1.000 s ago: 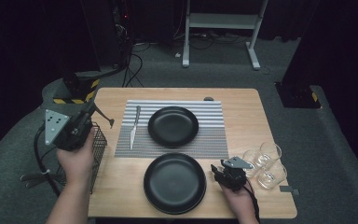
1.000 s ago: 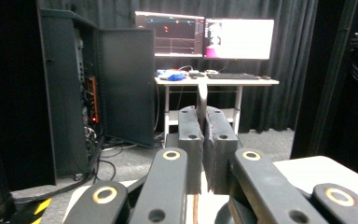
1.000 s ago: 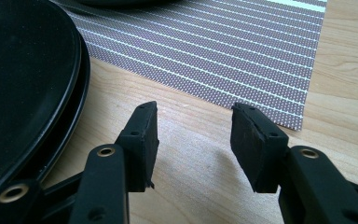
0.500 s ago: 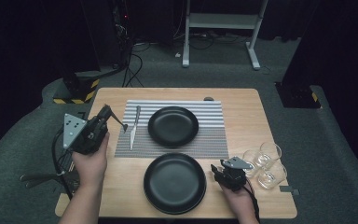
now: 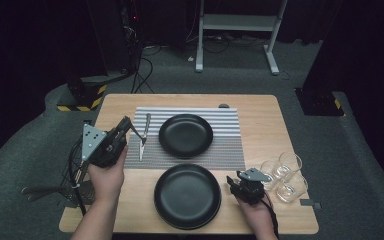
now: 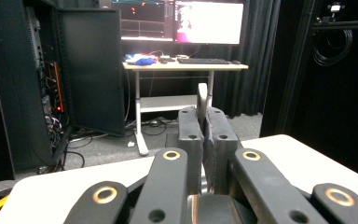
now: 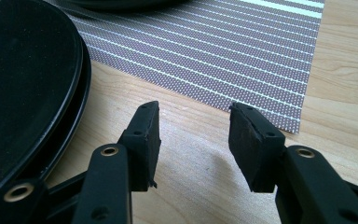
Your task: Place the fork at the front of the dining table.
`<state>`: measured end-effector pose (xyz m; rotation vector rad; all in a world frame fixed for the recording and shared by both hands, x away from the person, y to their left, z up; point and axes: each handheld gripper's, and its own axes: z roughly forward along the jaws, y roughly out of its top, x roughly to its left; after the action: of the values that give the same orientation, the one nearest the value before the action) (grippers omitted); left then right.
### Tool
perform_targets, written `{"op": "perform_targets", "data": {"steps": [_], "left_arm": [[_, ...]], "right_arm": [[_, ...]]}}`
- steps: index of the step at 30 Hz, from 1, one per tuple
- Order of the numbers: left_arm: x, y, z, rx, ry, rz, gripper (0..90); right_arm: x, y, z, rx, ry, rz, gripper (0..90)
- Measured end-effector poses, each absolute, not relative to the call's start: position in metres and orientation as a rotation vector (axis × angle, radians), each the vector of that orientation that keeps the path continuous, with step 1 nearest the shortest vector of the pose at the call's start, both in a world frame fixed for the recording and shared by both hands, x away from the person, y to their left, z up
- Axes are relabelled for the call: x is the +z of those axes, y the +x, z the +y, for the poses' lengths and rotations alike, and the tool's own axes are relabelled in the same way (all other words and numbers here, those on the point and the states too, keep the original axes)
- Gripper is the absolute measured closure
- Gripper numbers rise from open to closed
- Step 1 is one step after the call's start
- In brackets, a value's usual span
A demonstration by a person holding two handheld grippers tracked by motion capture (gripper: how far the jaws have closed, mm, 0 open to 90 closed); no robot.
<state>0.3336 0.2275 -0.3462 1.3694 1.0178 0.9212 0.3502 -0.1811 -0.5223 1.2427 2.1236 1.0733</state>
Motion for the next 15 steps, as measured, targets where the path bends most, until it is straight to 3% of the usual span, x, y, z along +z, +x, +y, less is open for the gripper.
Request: {"op": "perform_targets", "data": {"steps": [15], "left_arm": [[-0.349,0.333,0.211,0.871,1.376,1.005,86.8]], "right_arm": [[-0.521,0.346,-0.181,1.095,1.203,2.097,60.0]]}}
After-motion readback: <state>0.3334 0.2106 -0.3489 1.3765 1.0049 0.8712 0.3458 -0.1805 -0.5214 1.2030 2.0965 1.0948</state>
